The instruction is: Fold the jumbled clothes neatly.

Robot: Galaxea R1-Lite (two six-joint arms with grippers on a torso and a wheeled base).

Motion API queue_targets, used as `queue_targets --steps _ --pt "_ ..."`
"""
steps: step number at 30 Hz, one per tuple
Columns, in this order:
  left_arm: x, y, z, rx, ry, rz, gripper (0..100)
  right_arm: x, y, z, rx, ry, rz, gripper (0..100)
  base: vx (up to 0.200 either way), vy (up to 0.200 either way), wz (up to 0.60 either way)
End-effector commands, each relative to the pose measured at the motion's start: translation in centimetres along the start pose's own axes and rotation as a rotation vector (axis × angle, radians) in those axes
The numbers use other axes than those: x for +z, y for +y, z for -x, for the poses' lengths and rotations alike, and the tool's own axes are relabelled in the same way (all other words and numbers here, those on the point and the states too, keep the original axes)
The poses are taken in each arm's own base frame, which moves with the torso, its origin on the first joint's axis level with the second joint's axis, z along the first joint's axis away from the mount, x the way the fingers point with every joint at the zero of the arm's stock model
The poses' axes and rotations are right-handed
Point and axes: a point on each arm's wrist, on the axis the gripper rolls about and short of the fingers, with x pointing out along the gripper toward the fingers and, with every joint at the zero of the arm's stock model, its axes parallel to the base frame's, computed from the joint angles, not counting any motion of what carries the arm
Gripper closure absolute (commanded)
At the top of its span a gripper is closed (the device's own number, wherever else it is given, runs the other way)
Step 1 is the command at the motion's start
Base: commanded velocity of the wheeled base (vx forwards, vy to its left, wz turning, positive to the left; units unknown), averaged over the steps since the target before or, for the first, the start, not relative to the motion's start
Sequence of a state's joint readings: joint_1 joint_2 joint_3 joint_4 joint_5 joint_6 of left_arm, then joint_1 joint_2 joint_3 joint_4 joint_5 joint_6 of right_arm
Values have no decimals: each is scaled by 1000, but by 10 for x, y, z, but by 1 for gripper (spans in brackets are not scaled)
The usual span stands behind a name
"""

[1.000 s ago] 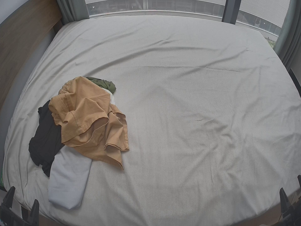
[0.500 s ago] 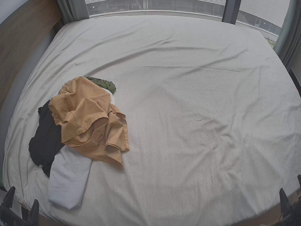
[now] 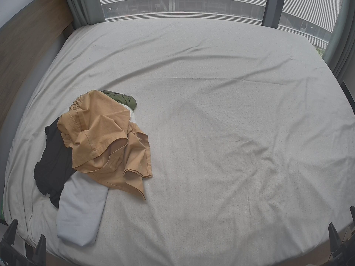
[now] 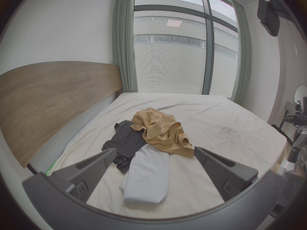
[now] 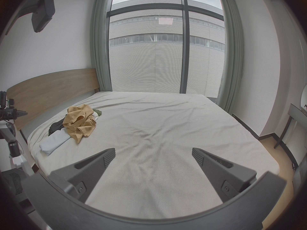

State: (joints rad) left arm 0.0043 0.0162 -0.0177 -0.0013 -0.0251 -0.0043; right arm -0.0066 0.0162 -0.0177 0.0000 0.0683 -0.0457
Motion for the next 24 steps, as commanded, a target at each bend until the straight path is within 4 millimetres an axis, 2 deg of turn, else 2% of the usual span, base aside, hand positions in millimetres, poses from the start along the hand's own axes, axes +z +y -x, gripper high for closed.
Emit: queue_targets --steps 1,8,9,10,11,12,13,14,16,18,20,24 --pt "-5 0 0 -1 1 0 0 -5 0 0 -5 2 2 0 0 0 0" --pt "-5 0 0 2 1 5 0 -5 0 0 -4 -4 1 0 0 0 0" --pt "-5 0 0 2 1 5 0 12 0 3 -1 -101 -3 0 0 0 0" --pt "-5 0 0 2 1 7 0 47 -1 13 -7 -271 -7 0 0 0 0" --pt "-5 0 0 2 1 7 0 96 -2 25 -17 -434 -43 0 0 0 0" --pt "-5 0 0 2 1 7 0 102 -2 25 -16 -447 -50 0 0 0 0" --pt "-5 0 0 2 1 -1 0 150 -6 11 10 -398 -107 0 0 0 0" --pt "-5 0 0 2 1 -1 0 154 -6 8 26 -365 -110 0 0 0 0" --pt "-5 0 0 2 1 3 0 148 -6 6 64 -311 -111 0 0 0 0" --pt "-5 0 0 2 1 5 0 129 -6 -5 183 -180 -141 0 0 0 0" --pt "-5 0 0 2 0 3 0 123 -5 -12 231 -129 -175 0 0 0 0" --pt "-5 0 0 2 0 3 0 126 -4 -25 332 -62 -292 0 0 0 0"
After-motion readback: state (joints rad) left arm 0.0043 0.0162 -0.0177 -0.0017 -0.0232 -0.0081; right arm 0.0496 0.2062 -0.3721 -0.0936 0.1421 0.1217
